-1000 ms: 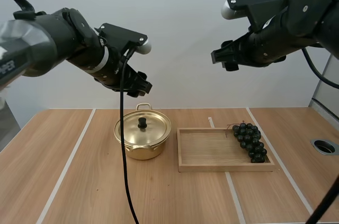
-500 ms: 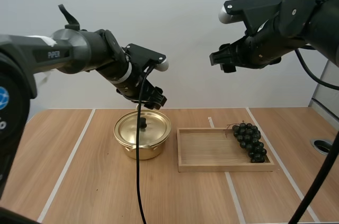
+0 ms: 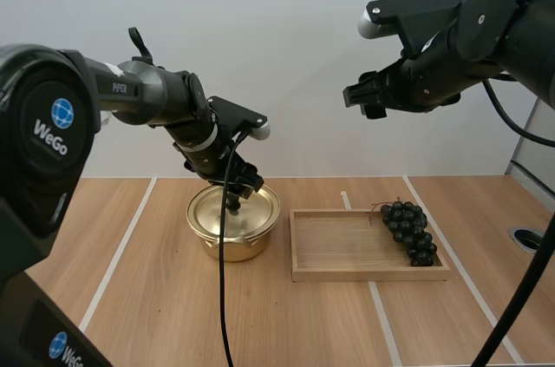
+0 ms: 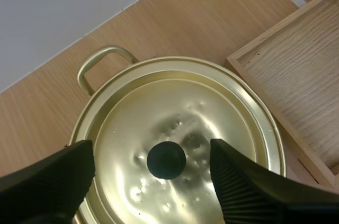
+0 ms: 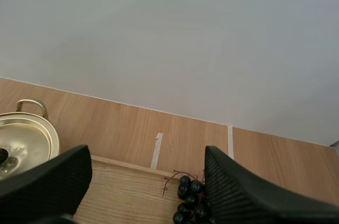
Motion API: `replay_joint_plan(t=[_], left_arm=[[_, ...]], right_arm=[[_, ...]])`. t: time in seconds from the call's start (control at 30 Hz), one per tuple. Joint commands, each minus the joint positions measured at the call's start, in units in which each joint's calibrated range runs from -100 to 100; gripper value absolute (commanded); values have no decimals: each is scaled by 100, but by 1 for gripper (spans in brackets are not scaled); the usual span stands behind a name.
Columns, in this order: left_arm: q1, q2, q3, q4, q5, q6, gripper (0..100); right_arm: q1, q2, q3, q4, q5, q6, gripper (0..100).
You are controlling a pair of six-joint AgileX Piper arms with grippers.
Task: Open the pot, put the grape inside, and close it
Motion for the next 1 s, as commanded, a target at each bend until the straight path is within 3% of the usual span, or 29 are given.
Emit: replay_joint_plan(t=[0.0,0.9,0.97], left_arm=[[-19,114,-16,38,5,-36,100],[-19,469,-16,31,-327,-18,100],[-19,469,-16,12,-327,-42,69]], right_arm=[[-19,-46,-26,-33,-113,-20,100],[-19,-46,-26,-33,-113,-54,100],[-19,-46,-26,-33,-113,-54,100]])
